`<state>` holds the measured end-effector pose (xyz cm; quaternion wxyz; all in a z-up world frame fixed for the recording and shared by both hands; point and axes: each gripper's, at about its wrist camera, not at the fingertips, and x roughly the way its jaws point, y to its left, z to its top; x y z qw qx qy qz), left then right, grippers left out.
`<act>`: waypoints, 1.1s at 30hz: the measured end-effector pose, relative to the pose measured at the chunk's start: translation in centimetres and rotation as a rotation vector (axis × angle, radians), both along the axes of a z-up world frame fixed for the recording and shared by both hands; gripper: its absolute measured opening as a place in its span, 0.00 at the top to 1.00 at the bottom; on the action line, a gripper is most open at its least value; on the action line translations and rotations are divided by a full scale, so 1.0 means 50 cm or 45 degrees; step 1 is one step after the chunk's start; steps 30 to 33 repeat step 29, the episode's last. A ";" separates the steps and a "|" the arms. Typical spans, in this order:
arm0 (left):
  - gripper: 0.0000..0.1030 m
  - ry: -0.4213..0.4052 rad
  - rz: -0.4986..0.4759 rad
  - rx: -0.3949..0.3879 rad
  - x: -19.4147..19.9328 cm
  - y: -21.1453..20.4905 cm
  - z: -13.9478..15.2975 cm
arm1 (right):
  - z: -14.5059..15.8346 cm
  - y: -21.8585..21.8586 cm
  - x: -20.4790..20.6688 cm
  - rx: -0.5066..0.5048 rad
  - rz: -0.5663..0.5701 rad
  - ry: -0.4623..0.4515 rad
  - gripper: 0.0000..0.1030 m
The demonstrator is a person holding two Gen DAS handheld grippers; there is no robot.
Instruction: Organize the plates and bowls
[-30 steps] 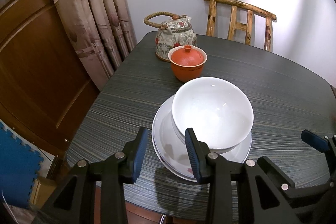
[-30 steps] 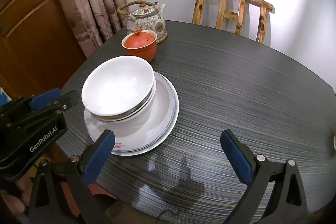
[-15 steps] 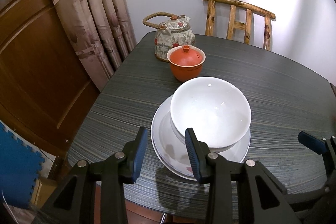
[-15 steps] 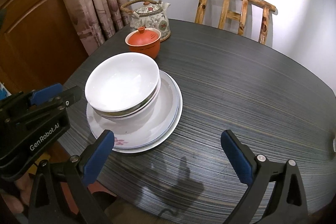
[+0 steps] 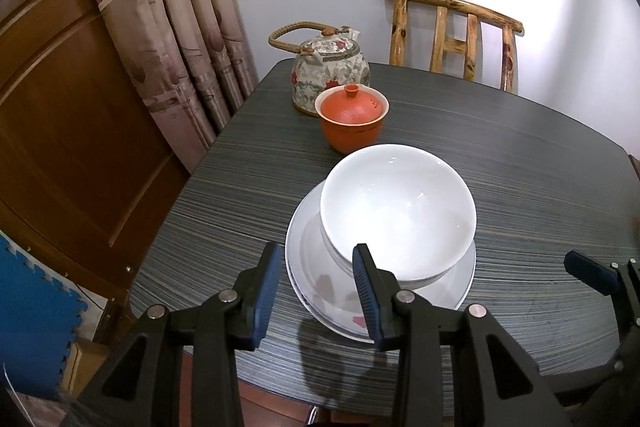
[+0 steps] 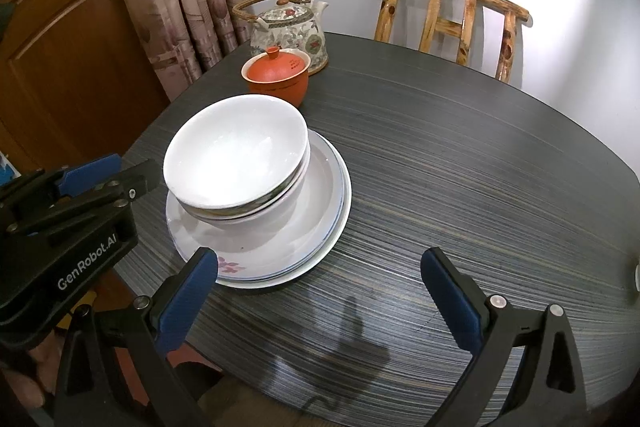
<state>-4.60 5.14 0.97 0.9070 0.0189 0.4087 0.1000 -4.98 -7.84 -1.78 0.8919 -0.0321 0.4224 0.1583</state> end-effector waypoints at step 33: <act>0.64 -0.007 -0.028 0.000 -0.012 -0.007 0.003 | -0.004 0.004 -0.003 0.004 0.006 0.018 0.02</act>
